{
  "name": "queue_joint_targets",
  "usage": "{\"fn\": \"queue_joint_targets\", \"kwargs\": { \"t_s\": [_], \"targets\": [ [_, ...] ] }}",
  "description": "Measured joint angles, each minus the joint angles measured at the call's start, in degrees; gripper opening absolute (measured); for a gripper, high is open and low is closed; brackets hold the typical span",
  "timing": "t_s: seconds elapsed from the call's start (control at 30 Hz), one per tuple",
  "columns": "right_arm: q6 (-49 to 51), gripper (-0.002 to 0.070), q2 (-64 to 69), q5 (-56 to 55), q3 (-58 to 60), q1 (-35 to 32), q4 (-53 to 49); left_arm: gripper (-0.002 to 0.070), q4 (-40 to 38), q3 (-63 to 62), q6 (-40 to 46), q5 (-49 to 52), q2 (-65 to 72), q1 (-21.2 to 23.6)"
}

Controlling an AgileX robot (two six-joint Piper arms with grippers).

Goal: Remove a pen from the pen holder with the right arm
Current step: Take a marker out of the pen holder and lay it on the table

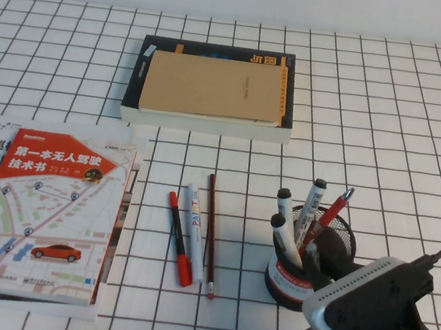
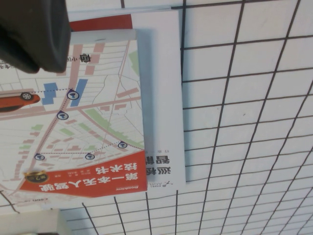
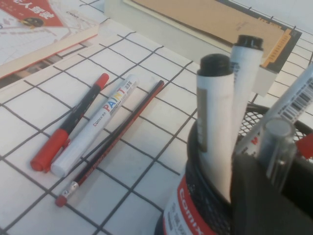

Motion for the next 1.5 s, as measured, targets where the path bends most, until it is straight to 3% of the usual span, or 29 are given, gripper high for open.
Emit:
{"fn": "queue_joint_targets", "kwargs": {
  "t_s": [0.27, 0.6, 0.87, 1.1, 1.2, 1.5],
  "targets": [
    [0.0, 0.0068, -2.0, 0.7, 0.0, 0.0, 0.0, -0.0004, 0.0, 0.0, 0.0, 0.0, 0.0, 0.0],
    [-5.3, 0.0068, -15.4, 3.4, -0.2, 0.0, 4.7, -0.0004, 0.0, 0.0, 0.0, 0.0, 0.0, 0.0],
    [-12.4, 0.0068, -25.1, 17.5, -7.0, 0.0, 10.2, -0.0004, 0.0, 0.0, 0.0, 0.0, 0.0, 0.0],
    [-12.6, 0.0067, -26.5, 36.9, -19.6, -0.1, 8.3, -0.0004, 0.0, 0.0, 0.0, 0.0, 0.0, 0.0],
    [-7.6, 0.0067, -24.5, 46.3, -26.1, -1.8, 4.3, -0.0004, 0.0, 0.0, 0.0, 0.0, 0.0, 0.0],
    [23.2, 0.0067, -8.8, 83.8, -47.4, -9.9, -15.0, -0.0004, 0.0, 0.0, 0.0, 0.0, 0.0, 0.0]
  ]
}}
